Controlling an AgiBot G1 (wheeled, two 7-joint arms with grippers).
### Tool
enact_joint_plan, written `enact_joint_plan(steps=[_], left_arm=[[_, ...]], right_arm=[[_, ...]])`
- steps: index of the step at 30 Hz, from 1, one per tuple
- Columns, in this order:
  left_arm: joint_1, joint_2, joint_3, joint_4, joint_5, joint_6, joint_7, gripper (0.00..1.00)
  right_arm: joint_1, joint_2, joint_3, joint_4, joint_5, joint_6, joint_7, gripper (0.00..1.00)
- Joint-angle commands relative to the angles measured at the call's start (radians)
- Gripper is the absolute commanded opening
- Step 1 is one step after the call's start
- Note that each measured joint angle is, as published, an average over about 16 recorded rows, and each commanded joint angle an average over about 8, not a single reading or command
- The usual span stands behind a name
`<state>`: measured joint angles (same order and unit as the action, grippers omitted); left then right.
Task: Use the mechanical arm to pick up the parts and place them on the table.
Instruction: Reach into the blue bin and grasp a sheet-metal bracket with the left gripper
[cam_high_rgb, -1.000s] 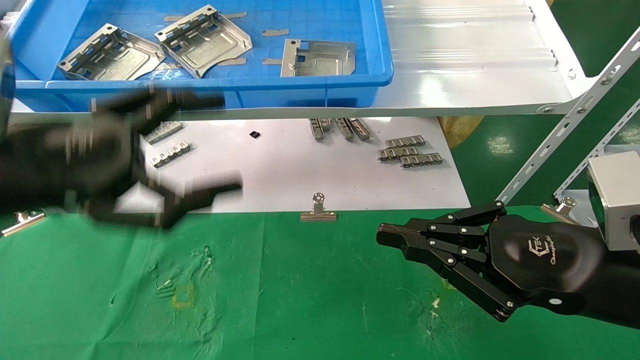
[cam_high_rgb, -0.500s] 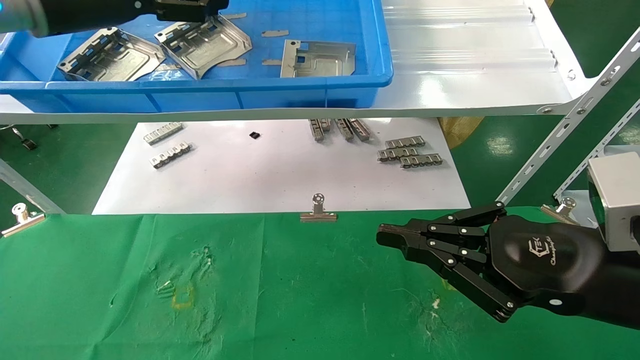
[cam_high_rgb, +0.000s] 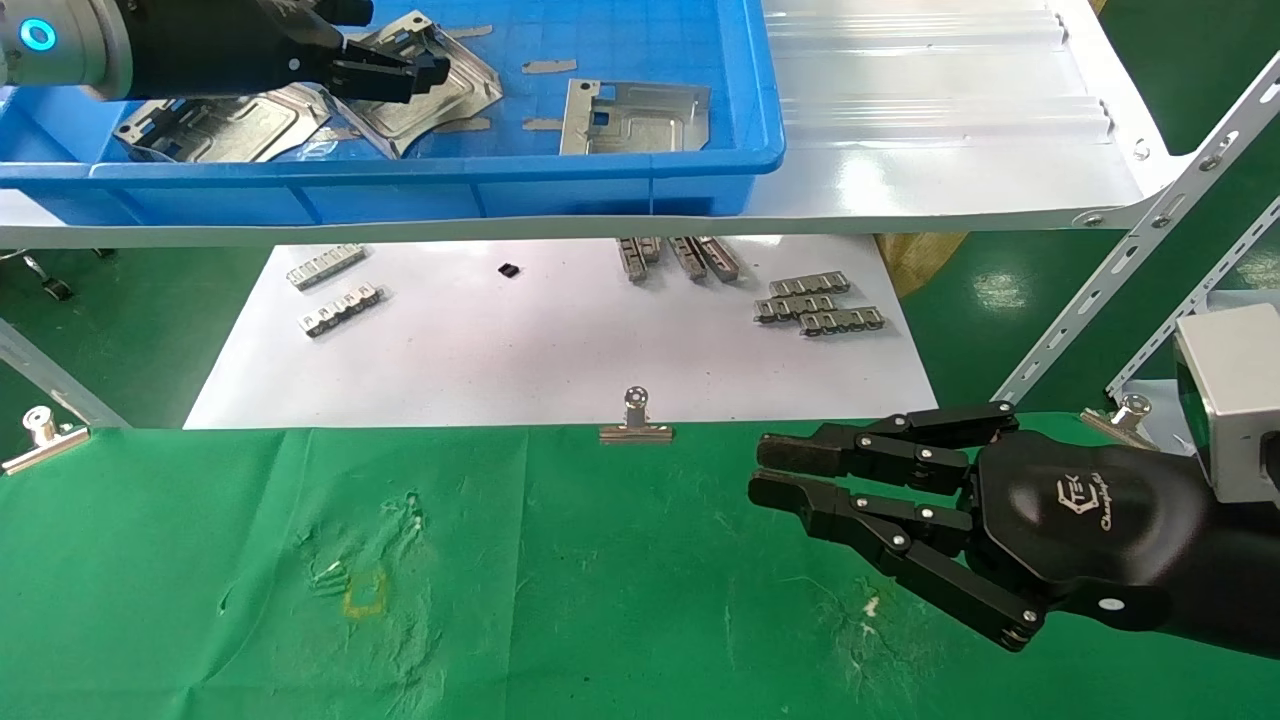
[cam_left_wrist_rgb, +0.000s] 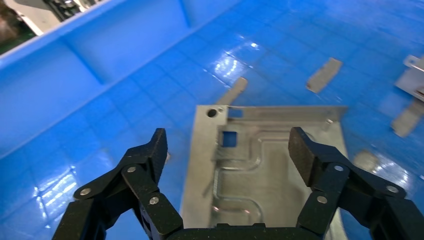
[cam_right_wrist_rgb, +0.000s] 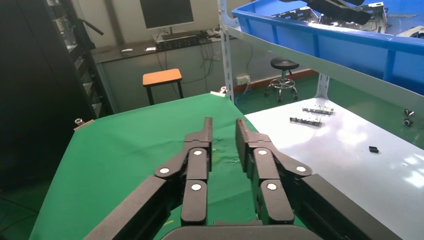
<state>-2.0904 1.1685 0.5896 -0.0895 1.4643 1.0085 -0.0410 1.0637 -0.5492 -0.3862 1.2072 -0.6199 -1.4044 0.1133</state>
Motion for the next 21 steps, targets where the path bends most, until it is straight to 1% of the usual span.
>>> enact_joint_plan(steps=[1,4,7,21], left_arm=[[-0.01,0.0,0.007,0.013,0.009,0.022,0.002,0.0],[-0.015,-0.005,0.01,0.025,0.012,0.05,0.014,0.0],[-0.017,-0.009,0.008,0.038,0.01,0.052,0.025,0.0],[-0.028,-0.016,0.004,0.076,0.007,-0.086,0.054,0.0]], right_arm=[[0.0,0.0,0.0,0.0,0.0,0.0,0.0,1.0],[0.0,0.0,0.0,0.0,0.0,0.0,0.0,1.0],[0.0,0.0,0.0,0.0,0.0,0.0,0.0,1.0],[0.0,0.0,0.0,0.0,0.0,0.0,0.0,1.0]])
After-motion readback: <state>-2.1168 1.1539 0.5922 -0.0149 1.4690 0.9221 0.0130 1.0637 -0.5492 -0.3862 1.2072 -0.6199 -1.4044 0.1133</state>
